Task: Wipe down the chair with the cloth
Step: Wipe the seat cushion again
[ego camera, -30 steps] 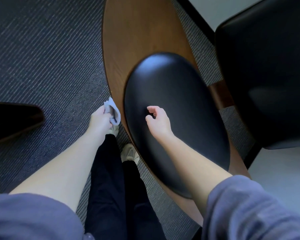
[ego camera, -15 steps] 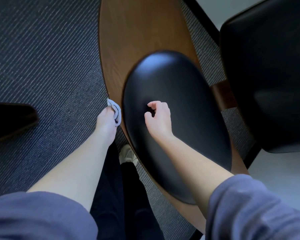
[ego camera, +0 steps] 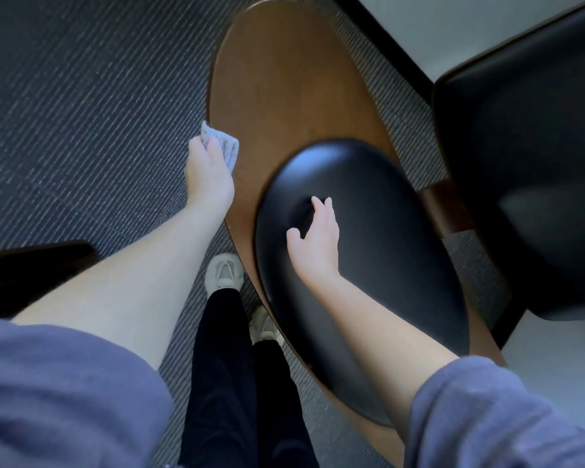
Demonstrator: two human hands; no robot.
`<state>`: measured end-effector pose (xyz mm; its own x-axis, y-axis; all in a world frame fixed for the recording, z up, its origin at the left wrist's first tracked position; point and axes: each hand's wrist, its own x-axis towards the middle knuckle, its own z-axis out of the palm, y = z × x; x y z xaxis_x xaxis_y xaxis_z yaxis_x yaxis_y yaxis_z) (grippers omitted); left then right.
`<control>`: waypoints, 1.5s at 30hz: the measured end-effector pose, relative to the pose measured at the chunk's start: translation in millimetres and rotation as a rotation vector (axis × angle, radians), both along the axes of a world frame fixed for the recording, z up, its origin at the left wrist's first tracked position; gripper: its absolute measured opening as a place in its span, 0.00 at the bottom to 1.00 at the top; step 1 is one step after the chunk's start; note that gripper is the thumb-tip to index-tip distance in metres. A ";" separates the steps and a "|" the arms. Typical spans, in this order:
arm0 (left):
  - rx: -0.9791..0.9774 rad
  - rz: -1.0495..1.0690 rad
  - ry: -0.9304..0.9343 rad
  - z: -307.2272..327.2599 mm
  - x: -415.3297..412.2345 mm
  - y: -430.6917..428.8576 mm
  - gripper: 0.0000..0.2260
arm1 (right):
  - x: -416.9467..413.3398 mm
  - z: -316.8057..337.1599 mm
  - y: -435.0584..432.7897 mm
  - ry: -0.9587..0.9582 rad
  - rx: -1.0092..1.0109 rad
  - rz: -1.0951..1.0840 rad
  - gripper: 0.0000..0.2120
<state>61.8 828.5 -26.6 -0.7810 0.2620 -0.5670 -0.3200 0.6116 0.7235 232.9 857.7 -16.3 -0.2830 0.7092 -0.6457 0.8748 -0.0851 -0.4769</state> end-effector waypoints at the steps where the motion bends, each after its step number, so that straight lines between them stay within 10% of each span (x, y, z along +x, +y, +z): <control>1: 0.019 -0.022 0.035 4.9 -10.4 8.6 0.16 | -1.8 0.9 3.9 0.003 -0.009 -0.007 0.32; 26: -0.570 -1.361 0.994 26.7 -76.0 205.3 0.17 | 25.4 -30.5 73.2 -0.028 -0.020 -0.022 0.32; 45: -0.687 -1.902 0.922 -62.2 40.5 294.0 0.21 | 148.9 -90.9 74.1 -0.432 0.081 -0.006 0.37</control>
<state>102.4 1122.4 -88.8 0.0500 0.7897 -0.6114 0.9812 -0.1532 -0.1176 381.8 931.8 -107.2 0.0053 0.7630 -0.6464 0.9950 -0.0684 -0.0726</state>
